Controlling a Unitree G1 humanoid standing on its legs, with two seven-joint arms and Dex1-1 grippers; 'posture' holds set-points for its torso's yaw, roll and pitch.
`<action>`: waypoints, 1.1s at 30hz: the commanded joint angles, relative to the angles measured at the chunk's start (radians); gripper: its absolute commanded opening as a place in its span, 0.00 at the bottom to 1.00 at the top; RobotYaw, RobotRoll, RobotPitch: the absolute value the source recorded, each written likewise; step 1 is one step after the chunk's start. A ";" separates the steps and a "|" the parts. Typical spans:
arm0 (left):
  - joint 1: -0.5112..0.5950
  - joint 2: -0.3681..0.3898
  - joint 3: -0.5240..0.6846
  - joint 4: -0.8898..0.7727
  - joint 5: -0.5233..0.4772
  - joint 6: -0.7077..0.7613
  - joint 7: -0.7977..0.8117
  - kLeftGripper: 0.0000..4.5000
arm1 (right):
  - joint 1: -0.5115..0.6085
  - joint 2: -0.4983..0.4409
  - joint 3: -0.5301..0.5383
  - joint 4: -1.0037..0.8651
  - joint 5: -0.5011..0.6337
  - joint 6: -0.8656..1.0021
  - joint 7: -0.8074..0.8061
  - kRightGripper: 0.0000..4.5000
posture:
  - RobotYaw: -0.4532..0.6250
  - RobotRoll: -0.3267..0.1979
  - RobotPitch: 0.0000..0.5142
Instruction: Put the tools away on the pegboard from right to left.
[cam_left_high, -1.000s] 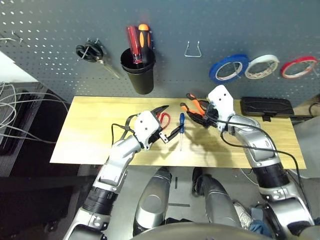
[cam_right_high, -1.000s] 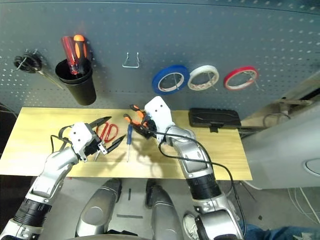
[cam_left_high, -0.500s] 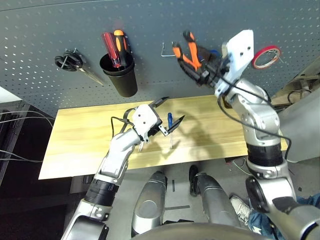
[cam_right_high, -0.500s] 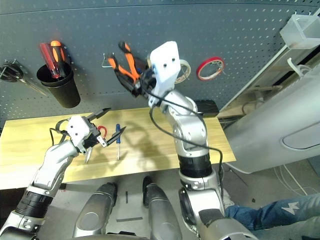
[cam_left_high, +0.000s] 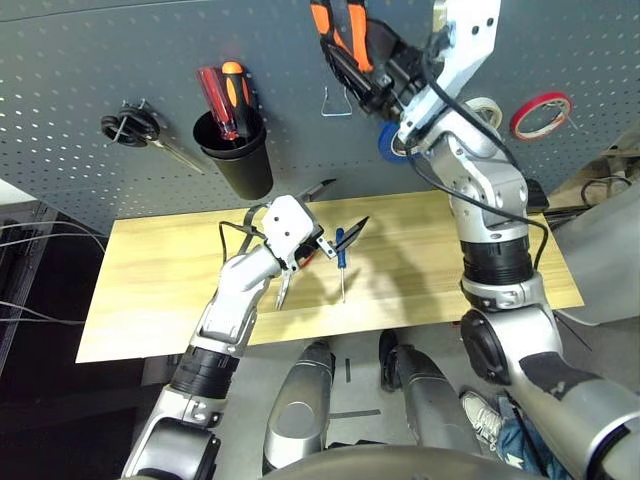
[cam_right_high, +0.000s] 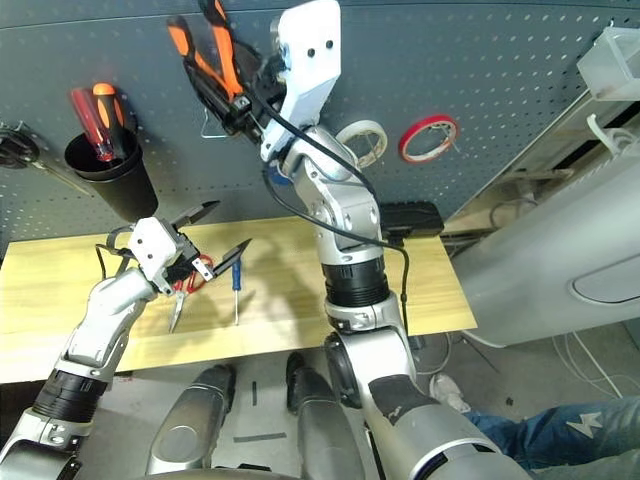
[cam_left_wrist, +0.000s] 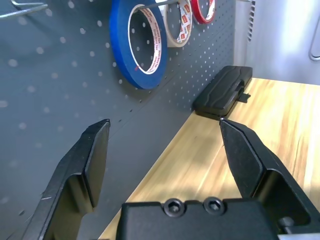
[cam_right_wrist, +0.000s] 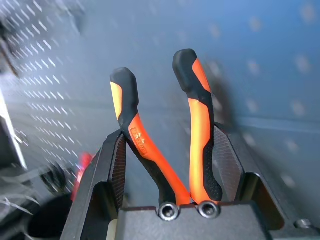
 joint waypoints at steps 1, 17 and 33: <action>0.025 0.005 0.002 -0.006 0.012 -0.001 0.007 1.00 | -0.035 0.011 -0.007 0.012 0.030 -0.034 0.002 0.65 | 0.67 0.62 0.39; 0.037 -0.002 -0.003 -0.011 0.017 -0.005 0.034 1.00 | -0.092 0.041 0.001 0.319 -0.036 -0.357 0.017 0.65 | 0.68 0.62 0.42; 0.085 0.003 -0.009 -0.065 0.020 0.015 0.047 1.00 | -0.093 0.066 0.003 0.548 -0.068 -0.557 0.036 0.65 | 0.71 0.62 0.48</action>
